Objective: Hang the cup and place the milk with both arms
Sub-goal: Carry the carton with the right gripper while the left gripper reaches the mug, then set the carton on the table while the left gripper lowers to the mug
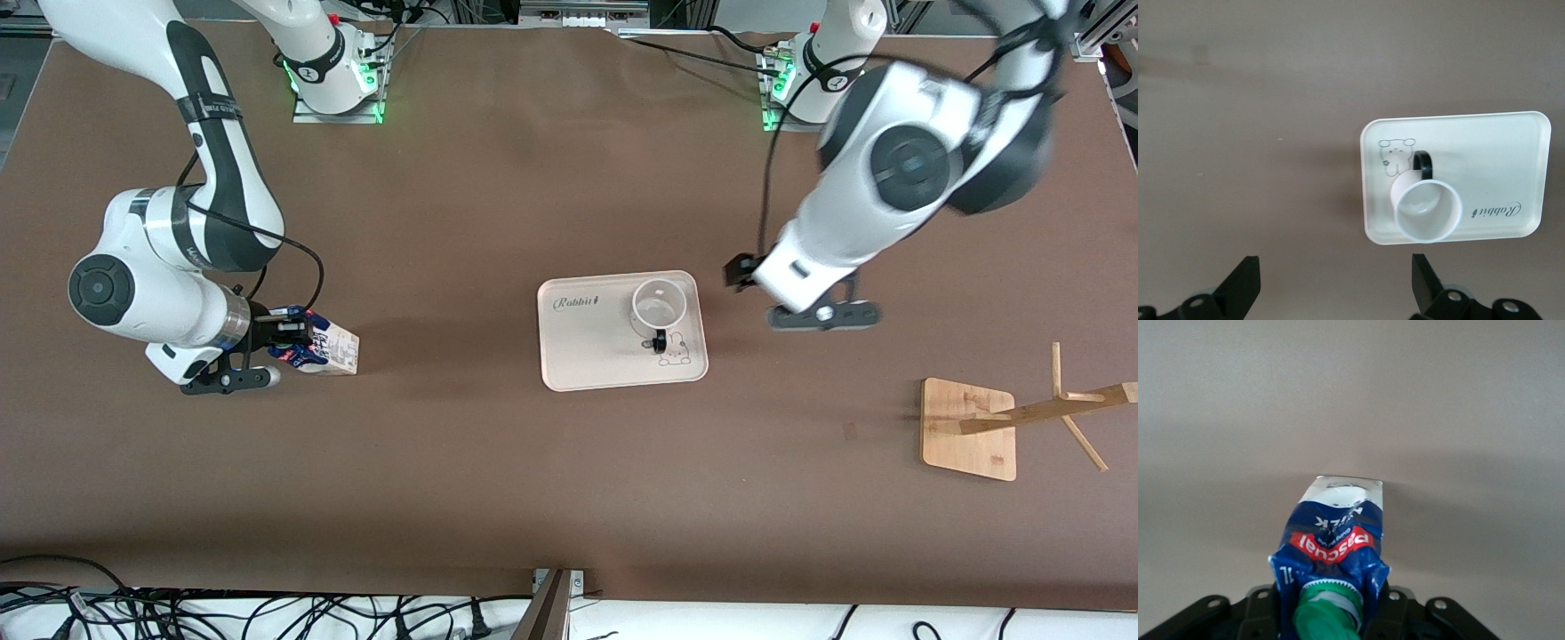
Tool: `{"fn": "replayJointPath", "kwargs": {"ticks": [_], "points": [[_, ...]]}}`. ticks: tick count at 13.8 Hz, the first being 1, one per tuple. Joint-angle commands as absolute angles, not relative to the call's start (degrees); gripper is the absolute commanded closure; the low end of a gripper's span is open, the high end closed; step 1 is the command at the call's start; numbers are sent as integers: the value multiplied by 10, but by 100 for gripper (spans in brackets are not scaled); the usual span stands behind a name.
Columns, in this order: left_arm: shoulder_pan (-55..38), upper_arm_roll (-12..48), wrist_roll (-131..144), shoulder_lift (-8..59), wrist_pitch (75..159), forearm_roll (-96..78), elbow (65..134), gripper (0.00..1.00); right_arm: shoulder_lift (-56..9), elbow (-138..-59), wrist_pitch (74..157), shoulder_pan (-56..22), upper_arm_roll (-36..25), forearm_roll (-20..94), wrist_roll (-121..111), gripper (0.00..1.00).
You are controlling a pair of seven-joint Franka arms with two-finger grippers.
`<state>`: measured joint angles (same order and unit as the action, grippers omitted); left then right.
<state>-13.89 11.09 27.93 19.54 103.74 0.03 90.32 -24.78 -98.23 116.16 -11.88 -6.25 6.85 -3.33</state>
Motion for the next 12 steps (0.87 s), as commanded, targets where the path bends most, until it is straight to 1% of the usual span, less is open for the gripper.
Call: {"fn": "replayJointPath", "kwargs": {"ticks": [1, 5, 9, 10, 12], "points": [[-163, 106, 315, 233, 1079, 12, 888, 0, -229, -998, 1165, -116, -61, 79, -47, 0], [-197, 106, 338, 286, 1147, 15, 888, 0, -229, -988, 1164, -116, -68, 77, -50, 0], [-254, 106, 473, 340, 1174, 73, 888, 0, -230, -950, 1164, -114, -75, 69, -66, 0], [-266, 106, 510, 353, 1188, 99, 888, 0, -229, -941, 1160, -115, -76, 69, -88, 0], [-286, 106, 558, 377, 1207, 132, 887, 0, -222, -919, 1128, -115, -76, 76, -82, 0]]}}
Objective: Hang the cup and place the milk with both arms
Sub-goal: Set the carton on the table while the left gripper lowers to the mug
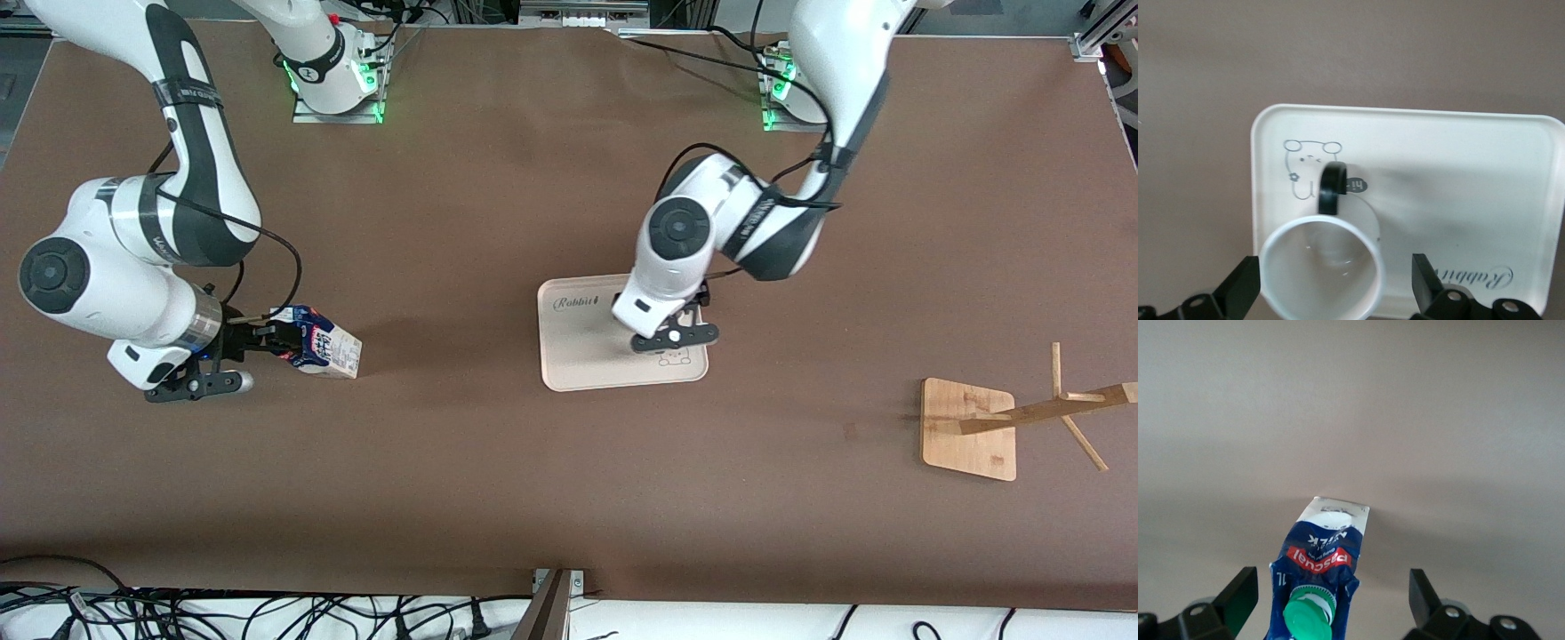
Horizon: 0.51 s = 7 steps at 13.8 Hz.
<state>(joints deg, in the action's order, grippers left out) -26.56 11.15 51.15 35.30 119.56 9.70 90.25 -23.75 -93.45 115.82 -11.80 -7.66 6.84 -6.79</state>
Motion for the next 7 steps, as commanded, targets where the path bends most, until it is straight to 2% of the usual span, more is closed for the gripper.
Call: {"fn": "replayJointPath", "kwargs": {"ticks": [1, 7], "points": [[-293, 105, 569, 384, 1209, 137, 887, 0, -215, -908, 1110, -115, -79, 76, -81, 0], [-308, 102, 571, 407, 1210, 156, 887, 0, -111, -897, 1004, -115, -98, 58, -92, 0]]}}
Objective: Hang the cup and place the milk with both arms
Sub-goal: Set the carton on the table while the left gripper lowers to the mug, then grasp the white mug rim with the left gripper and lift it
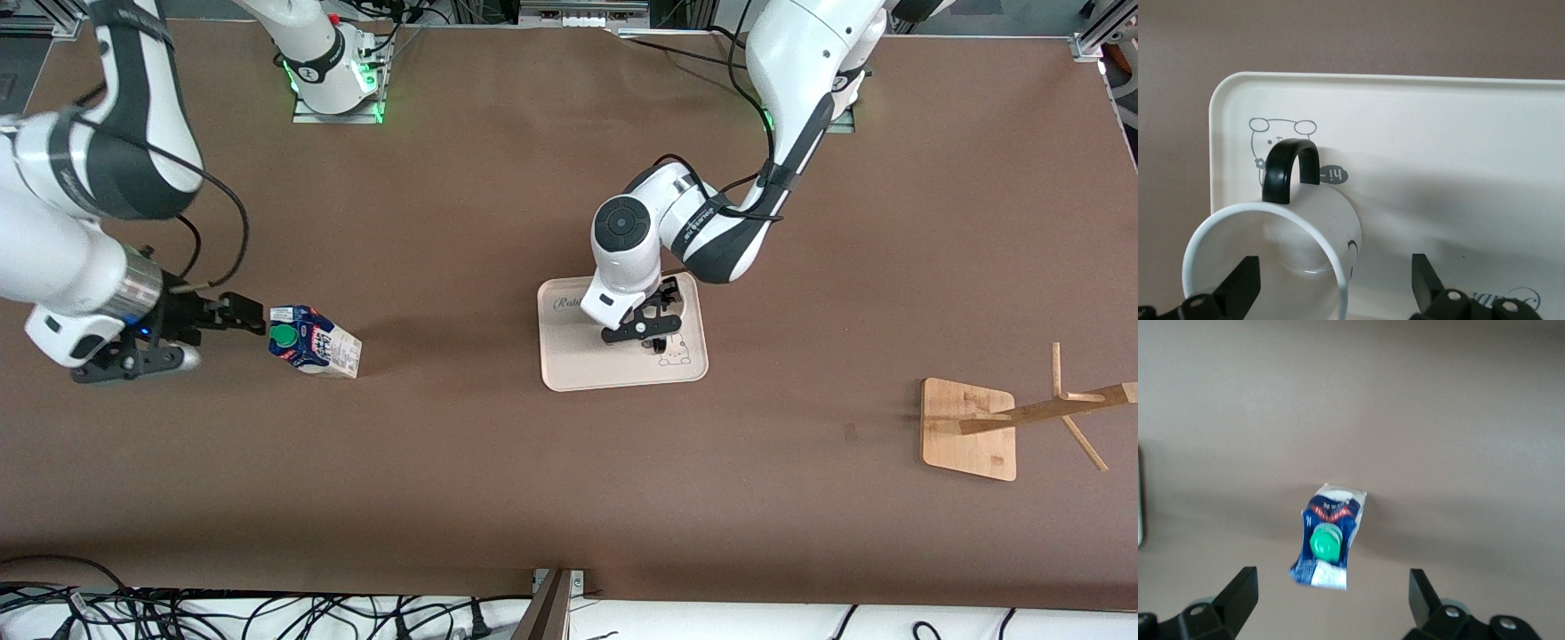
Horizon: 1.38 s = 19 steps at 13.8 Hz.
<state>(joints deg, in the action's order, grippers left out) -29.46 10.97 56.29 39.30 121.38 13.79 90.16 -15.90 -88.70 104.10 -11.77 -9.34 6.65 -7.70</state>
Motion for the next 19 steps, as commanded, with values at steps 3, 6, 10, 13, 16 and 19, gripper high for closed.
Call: {"fn": "replayJointPath", "kwargs": {"ticks": [3, 6, 10, 13, 16, 19], "points": [[-310, 102, 572, 414, 1227, 174, 888, 0, -42, -903, 934, -115, -98, 36, -91, 0], [-308, 102, 577, 416, 1230, 153, 887, 100, 24, -977, 946, -115, -103, 32, -91, 0], [-306, 102, 568, 413, 1229, 157, 886, 100, 28, -979, 948, -115, -109, 18, -103, 0], [-301, 101, 567, 401, 1226, 158, 885, 100, 12, -954, 940, -122, -103, -4, -108, 0], [-280, 101, 570, 343, 1208, 151, 884, 100, 1, -944, 943, -124, -104, -8, -102, 0], [-244, 105, 569, 290, 1141, 151, 865, 100, -4, -944, 964, -121, -105, -2, -101, 0]]}}
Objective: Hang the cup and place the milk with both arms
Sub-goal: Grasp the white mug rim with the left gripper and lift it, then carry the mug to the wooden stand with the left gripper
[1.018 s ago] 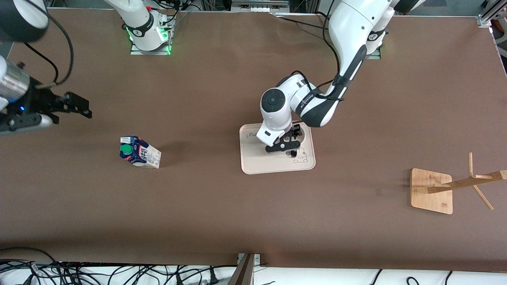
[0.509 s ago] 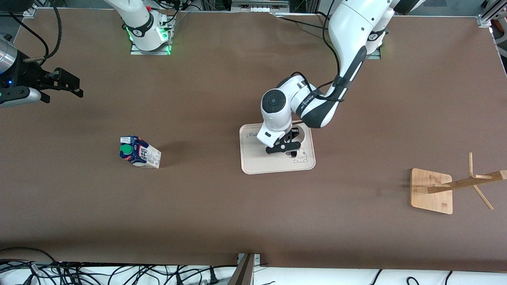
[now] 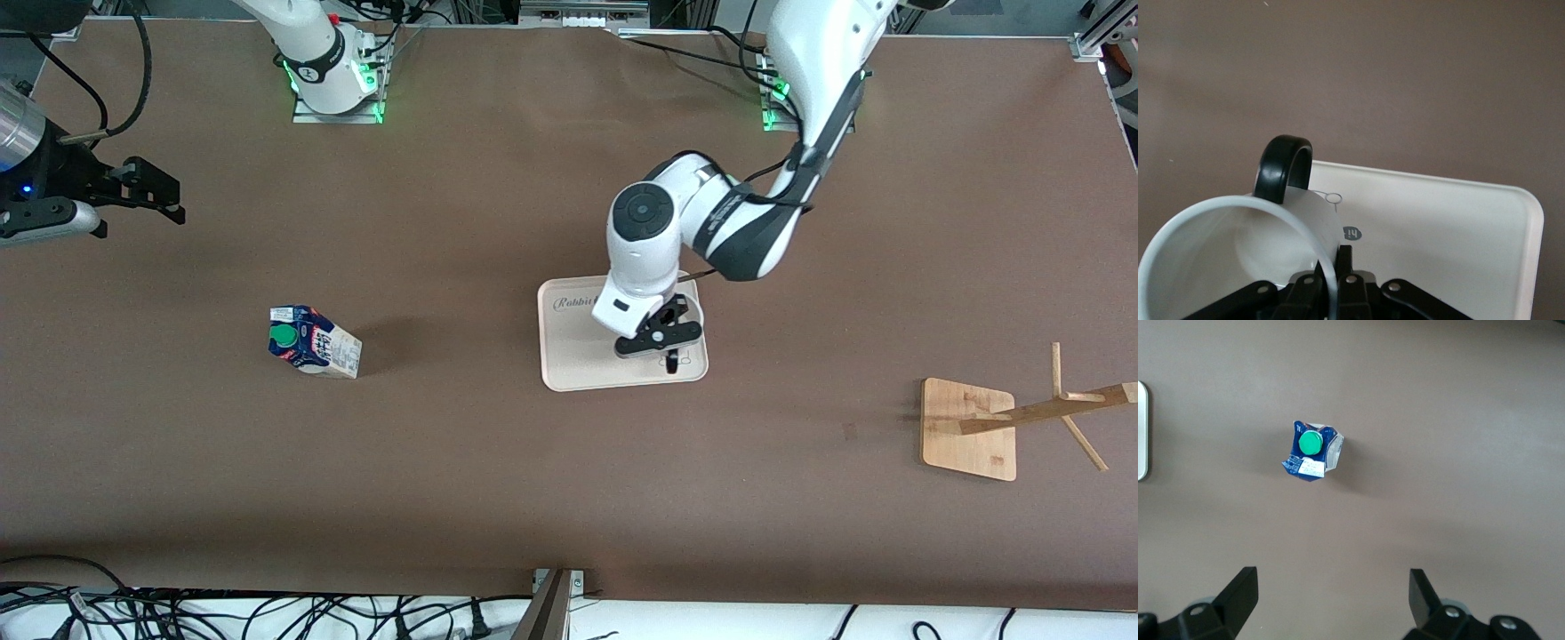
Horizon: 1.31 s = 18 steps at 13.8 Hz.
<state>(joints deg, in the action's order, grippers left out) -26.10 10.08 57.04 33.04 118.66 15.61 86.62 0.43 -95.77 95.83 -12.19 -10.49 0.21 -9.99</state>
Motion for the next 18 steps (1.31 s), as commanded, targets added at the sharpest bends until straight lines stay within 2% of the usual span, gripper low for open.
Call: {"fn": "replayJointPath", "kwargs": {"ticks": [1, 4, 9, 13, 18], "points": [[-236, 102, 569, 274, 1106, 151, 851, 100, -4, -944, 966, -121, -106, -1, -100, 0], [-180, 103, 539, 250, 1035, 151, 795, 100, -6, -944, 969, -120, -106, -1, -100, 0], [-45, 108, 398, 246, 1013, 131, 724, 100, -6, -944, 964, -120, -106, -1, -100, 0], [46, 107, 338, 231, 1012, 78, 722, 100, -6, -944, 964, -121, -106, -1, -99, 0], [105, 106, 243, 231, 1012, 11, 722, 100, -6, -944, 965, -121, -106, -1, -99, 0]]}}
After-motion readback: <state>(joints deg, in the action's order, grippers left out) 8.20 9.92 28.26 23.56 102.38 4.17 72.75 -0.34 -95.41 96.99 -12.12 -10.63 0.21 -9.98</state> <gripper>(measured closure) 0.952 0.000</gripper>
